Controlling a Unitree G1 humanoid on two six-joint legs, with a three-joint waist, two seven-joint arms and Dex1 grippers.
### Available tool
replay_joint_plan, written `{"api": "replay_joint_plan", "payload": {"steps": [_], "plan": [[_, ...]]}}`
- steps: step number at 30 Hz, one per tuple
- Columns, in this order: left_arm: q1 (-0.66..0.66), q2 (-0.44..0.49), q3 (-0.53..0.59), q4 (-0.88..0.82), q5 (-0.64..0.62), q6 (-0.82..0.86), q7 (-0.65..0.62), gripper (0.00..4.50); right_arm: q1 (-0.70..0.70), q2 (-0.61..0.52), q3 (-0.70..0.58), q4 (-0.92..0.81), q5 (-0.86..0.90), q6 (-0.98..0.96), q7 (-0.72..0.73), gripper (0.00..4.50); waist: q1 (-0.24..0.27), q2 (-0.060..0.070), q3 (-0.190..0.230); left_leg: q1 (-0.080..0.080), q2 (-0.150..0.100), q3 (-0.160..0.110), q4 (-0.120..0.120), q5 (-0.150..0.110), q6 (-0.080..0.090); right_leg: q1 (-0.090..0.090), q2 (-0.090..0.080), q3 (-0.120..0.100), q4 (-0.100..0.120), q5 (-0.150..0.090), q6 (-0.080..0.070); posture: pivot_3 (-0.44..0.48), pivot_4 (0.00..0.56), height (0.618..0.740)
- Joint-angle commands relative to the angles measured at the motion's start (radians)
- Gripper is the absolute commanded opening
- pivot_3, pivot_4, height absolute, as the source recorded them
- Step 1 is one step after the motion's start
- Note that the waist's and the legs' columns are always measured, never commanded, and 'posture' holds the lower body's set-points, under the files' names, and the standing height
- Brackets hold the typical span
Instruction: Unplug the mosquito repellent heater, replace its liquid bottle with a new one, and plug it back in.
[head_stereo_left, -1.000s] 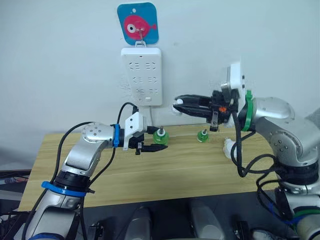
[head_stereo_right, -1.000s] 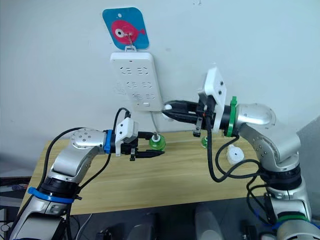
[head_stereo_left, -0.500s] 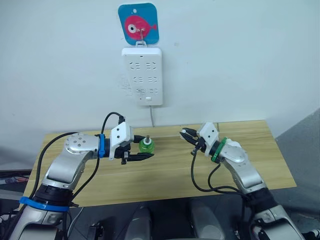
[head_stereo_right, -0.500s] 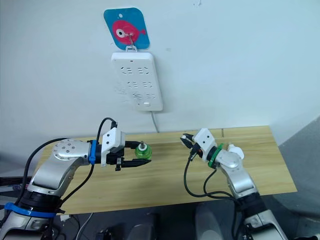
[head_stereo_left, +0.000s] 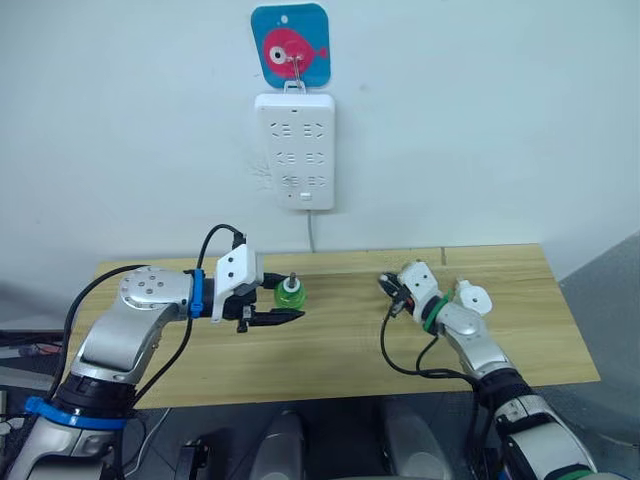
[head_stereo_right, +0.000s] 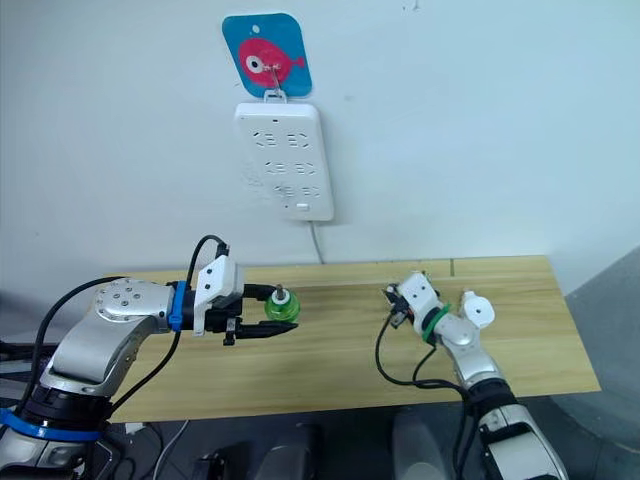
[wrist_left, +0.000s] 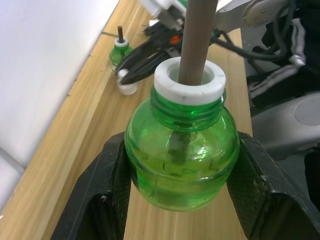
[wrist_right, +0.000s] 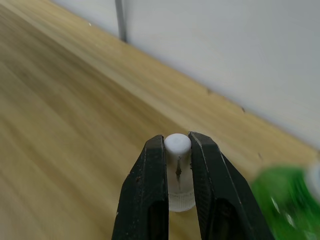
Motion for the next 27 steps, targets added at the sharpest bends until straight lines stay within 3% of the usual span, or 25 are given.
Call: {"api": "replay_joint_plan", "payload": {"steps": [1,5,12,17,22,27], "plan": [[0.000,0.009,0.021,-0.040,-0.021,-0.004,-0.002,2.30,0.022,-0.009,-0.025,-0.057,0.017,-0.003,0.015,0.29,0.000,0.000,0.001,0.000,0.000,0.000,0.000,0.000,0.000,0.000,0.000,0.000,0.000,0.000,0.000,0.004,0.284,0.740],[-0.013,0.004,0.011,-0.035,-0.018,0.000,-0.004,2.30,0.032,0.000,-0.046,-0.058,0.026,0.008,0.008,0.29,0.001,0.001,0.001,0.000,0.001,0.000,0.000,0.000,0.001,0.000,0.001,0.000,0.000,0.000,0.000,0.001,0.285,0.740],[-0.021,0.007,0.011,-0.044,-0.021,0.011,-0.006,2.30,0.053,-0.001,-0.075,-0.134,0.058,0.028,0.026,2.69,0.005,0.001,0.002,0.000,0.001,0.000,0.000,0.000,0.001,0.000,0.001,0.000,0.000,0.000,0.000,-0.004,0.282,0.740],[-0.040,-0.014,0.002,-0.043,-0.025,0.020,0.003,2.30,0.113,-0.036,-0.057,-0.419,0.108,0.152,0.090,4.50,0.006,0.002,0.003,0.000,0.001,0.000,0.000,0.000,0.001,0.000,0.001,0.000,-0.001,0.000,0.000,-0.017,0.276,0.740],[-0.081,-0.056,-0.028,-0.035,-0.036,0.018,-0.022,2.30,0.119,-0.143,-0.034,-0.855,0.285,0.499,0.214,4.50,0.006,0.003,0.003,0.000,0.001,-0.001,0.000,0.000,0.001,0.000,0.001,0.000,-0.001,0.000,0.000,-0.040,0.265,0.740],[-0.157,-0.129,-0.060,0.020,-0.036,0.005,-0.024,2.30,-0.003,-0.242,-0.024,-1.071,0.474,0.835,0.276,4.50,0.006,0.003,0.003,0.000,0.001,-0.002,0.000,0.000,0.000,0.001,0.001,-0.001,-0.002,0.000,0.000,-0.077,0.241,0.740]]}}
